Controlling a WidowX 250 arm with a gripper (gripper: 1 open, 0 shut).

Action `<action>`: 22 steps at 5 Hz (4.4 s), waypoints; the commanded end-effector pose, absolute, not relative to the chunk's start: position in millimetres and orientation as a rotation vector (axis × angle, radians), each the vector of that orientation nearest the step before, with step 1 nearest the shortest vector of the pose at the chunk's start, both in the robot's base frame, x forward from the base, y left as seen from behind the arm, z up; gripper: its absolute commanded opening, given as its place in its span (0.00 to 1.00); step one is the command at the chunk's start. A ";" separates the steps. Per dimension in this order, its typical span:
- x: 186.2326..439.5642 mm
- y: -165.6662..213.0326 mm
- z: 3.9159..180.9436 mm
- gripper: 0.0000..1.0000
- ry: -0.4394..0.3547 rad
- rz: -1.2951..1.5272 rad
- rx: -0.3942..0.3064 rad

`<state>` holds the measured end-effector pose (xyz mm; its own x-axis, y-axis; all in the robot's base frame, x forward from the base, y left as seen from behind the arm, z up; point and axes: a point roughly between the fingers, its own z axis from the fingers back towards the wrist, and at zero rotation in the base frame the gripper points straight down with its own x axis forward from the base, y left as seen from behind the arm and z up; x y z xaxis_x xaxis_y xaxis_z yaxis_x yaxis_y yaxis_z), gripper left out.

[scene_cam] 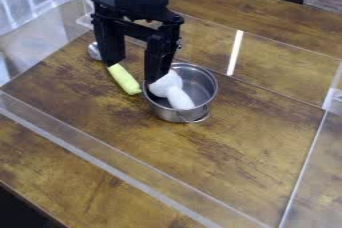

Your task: Move the green spoon to the right

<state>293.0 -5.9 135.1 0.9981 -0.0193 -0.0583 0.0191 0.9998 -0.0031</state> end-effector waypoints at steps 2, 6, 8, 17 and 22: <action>299.4 -1.1 109.1 1.00 0.054 0.264 -0.018; 338.0 61.7 75.4 1.00 -0.032 1.099 -0.115; 338.6 74.8 52.5 1.00 -0.025 1.014 -0.136; 383.5 88.5 58.4 1.00 -0.021 1.175 -0.127; 381.2 105.8 51.0 0.00 0.005 1.235 -0.090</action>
